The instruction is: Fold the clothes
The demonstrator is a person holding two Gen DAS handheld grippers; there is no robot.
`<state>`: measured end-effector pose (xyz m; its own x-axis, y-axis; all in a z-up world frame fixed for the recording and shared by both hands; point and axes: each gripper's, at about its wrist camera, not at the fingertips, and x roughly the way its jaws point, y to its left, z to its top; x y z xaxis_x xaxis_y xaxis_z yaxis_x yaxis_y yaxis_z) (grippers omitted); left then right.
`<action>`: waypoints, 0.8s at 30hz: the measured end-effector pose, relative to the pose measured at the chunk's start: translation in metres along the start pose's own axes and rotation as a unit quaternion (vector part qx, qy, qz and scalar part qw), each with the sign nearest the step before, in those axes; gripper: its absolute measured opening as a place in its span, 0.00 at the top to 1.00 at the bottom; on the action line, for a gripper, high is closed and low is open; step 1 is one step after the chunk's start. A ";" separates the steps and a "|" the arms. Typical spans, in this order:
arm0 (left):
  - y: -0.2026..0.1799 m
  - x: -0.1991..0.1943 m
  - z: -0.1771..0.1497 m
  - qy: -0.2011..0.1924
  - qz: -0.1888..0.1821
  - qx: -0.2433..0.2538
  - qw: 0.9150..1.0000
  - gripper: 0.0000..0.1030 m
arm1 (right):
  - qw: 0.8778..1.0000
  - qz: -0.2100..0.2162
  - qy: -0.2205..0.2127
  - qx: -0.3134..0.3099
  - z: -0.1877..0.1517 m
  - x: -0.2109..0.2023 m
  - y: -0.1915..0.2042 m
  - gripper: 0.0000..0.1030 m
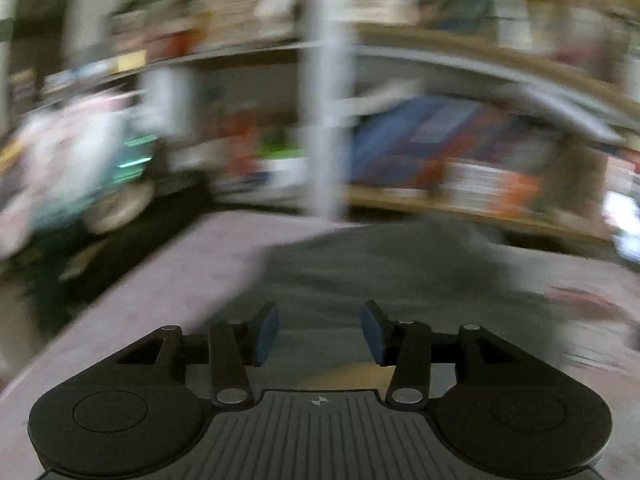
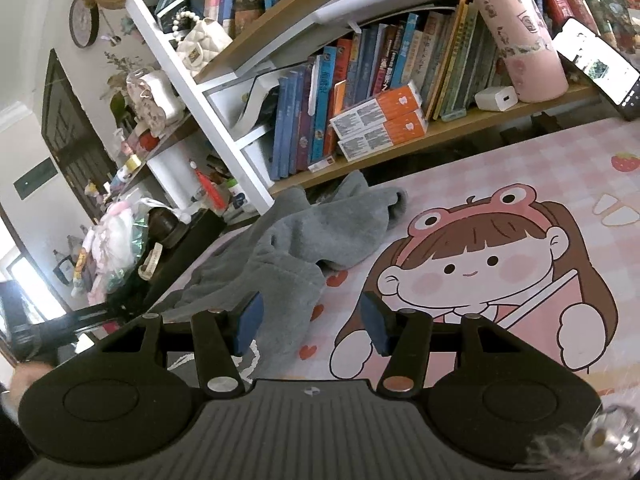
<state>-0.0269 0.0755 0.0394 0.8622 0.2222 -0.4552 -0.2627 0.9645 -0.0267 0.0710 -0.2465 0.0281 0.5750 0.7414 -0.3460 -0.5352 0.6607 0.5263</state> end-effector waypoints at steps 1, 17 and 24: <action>-0.018 -0.002 0.000 0.004 -0.035 0.019 0.999 0.48 | 1.000 -0.002 -0.001 0.001 0.000 0.000 -0.001 0.50; -0.144 0.034 -0.049 0.060 -0.069 0.262 0.961 0.57 | 1.000 -0.004 -0.013 0.014 0.006 -0.006 -0.007 0.48; -0.075 0.014 0.006 0.001 -0.084 0.141 0.986 0.89 | 1.000 -0.005 -0.014 0.015 0.006 -0.006 -0.007 0.48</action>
<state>0.0076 0.0072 0.0406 0.8823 0.0565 -0.4674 0.0149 0.9889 0.1477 0.0750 -0.2565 0.0307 0.5969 0.7315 -0.3296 -0.5110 0.6633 0.5468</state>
